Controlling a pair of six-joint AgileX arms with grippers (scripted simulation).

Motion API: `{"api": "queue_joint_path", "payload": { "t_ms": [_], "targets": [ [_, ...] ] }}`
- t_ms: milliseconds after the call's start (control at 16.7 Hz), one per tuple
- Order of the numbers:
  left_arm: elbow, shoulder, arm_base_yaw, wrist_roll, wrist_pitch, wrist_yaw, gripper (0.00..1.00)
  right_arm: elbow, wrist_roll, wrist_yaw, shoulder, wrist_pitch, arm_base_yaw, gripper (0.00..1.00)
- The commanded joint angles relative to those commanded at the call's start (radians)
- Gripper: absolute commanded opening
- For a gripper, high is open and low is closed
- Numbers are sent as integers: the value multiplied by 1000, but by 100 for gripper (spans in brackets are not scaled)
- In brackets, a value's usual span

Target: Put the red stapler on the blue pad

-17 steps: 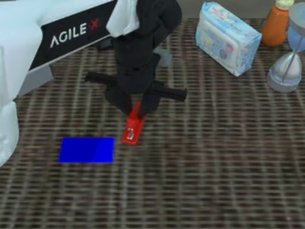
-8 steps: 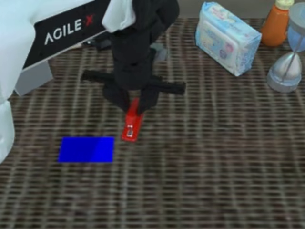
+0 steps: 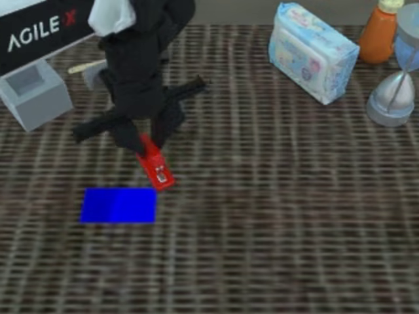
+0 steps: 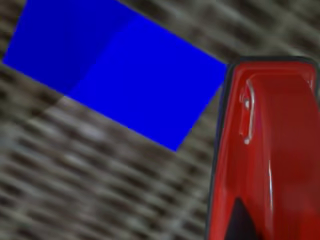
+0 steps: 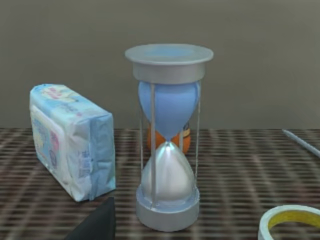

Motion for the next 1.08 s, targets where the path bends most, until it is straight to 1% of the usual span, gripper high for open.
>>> {"api": "queue_joint_path", "payload": {
  "t_ms": [300,420,540,720,1080],
  "targets": [
    [-117,-83,92,-512,22,14,0,0,0,0,0,0,0,100],
    [-160,-120,126,-668,36,19,0,0,0,0,0,0,0,100],
    [-196,-156,154,-781,51,24,0,0,0,0,0,0,0,100],
    [-232,-195,180,-873,70,29,0,0,0,0,0,0,0,100],
    [-236,-195,177,-880,74,28,0,0,0,0,0,0,0,100]
  ]
}}
